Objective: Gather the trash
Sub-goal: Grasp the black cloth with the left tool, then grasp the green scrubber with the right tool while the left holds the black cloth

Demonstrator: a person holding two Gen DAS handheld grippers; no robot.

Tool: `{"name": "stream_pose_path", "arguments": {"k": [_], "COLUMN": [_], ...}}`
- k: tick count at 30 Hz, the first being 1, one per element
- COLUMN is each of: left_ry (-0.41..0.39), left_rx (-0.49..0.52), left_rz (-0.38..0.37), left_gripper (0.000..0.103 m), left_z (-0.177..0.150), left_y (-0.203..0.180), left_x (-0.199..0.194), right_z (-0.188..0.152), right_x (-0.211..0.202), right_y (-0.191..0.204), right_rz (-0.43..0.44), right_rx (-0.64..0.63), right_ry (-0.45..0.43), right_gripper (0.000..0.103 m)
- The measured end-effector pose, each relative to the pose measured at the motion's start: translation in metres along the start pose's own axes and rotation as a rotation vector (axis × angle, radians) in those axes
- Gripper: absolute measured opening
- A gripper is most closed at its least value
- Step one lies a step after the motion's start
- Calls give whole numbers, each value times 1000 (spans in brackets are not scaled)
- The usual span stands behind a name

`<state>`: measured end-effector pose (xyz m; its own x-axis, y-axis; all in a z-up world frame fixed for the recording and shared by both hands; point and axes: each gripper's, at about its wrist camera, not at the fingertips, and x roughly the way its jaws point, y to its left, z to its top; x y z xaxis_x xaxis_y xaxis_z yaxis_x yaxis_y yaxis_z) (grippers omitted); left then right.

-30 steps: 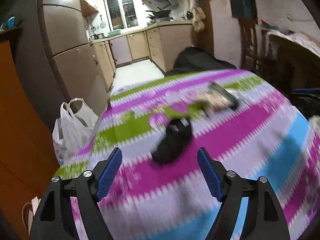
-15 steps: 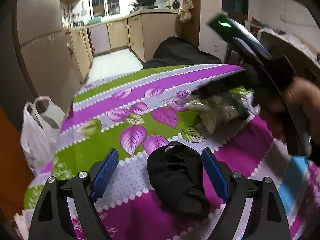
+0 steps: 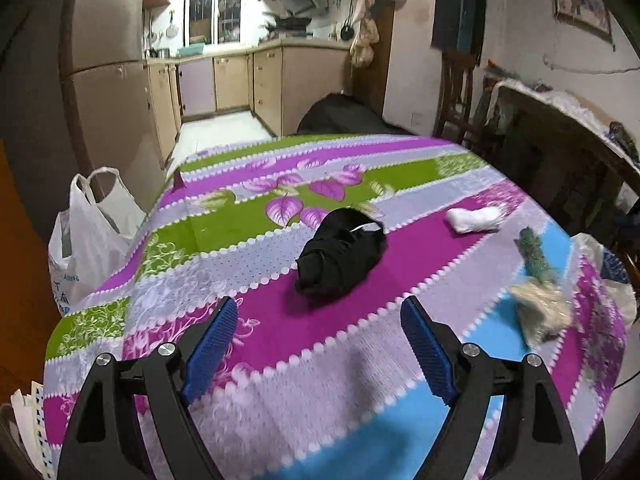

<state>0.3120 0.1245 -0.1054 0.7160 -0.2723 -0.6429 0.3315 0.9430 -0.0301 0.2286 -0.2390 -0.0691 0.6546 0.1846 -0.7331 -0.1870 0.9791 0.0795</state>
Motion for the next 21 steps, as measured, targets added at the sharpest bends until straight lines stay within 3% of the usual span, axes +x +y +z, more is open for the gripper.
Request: {"name": "stream_pose_path", "arguments": {"k": [3,6,10,12,14,18,21], "left_ry": [-31,-9,56,88,136,82,49], "left_rx": [78,152,231,220,208,184,154], "left_rz": [17,-28,-10,-29,-42,-52,-57], "left_gripper": [83,84,84,83,57,55,55], "left_z": [5,20,35,38,38,35,28], "left_y": [-11,-18,-24,-23,-22,-21,-23], "left_x": [-2,21,62,76,88,76,55], "right_z": [-29,-42,-43,-41,-40,-37,-26], "right_x": [0,11,29,34,39,45,50], "right_y": [-1,1,20,33,40,47,38], "right_rz": [-46,-15,28,27,50,91,77], "right_rx": [75,137,67,17,-3,-1,80], "right_ry": [-22,-35,-25,-31,-39,-53,-59], "right_gripper": [68,68,68,68,68,68,68]}}
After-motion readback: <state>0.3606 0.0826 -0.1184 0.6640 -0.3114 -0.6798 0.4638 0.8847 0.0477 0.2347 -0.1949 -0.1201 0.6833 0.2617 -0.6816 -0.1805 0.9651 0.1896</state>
